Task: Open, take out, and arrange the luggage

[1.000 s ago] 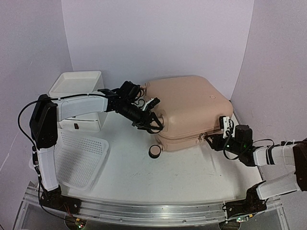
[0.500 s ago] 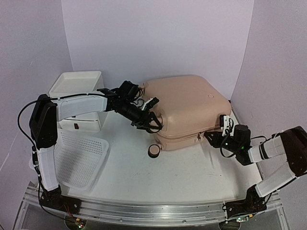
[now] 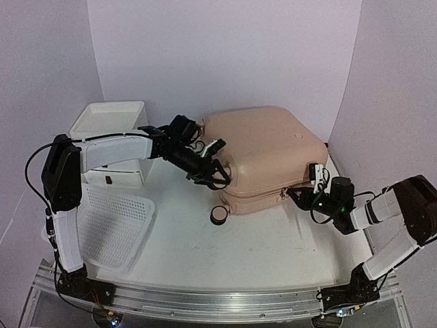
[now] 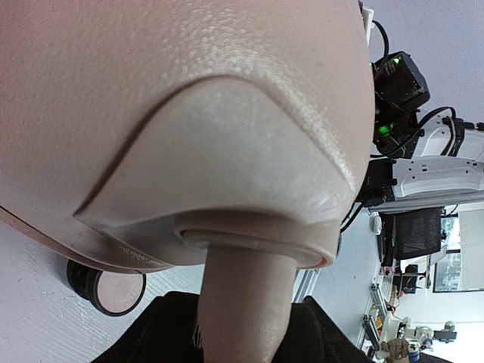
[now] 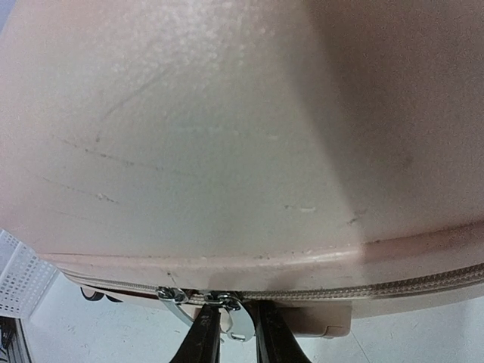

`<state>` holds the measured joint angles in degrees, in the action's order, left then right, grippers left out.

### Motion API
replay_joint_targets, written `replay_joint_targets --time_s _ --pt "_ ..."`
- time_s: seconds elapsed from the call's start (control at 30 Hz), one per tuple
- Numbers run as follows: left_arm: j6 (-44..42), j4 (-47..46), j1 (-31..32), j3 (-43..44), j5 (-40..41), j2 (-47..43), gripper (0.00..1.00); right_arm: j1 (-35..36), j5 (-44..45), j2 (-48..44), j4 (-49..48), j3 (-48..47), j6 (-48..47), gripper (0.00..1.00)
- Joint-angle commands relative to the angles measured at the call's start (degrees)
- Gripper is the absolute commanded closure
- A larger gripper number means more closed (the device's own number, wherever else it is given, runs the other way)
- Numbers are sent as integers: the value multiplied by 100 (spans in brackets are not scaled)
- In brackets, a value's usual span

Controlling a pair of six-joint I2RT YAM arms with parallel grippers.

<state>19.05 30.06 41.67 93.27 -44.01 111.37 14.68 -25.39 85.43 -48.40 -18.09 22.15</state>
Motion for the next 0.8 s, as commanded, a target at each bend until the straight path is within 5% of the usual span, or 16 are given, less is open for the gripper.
replay_joint_targets --time_s 0.0,0.5,0.77 --pt "624 109 -124 175 349 -644 91 96 -71 71 -269 -252 36 80" --pt "635 114 -124 140 459 -678 92 209 669 -253 133 -204 162 100" --pt "626 114 -124 144 548 -701 92 290 1584 -1151 2020 -343 -586 100"
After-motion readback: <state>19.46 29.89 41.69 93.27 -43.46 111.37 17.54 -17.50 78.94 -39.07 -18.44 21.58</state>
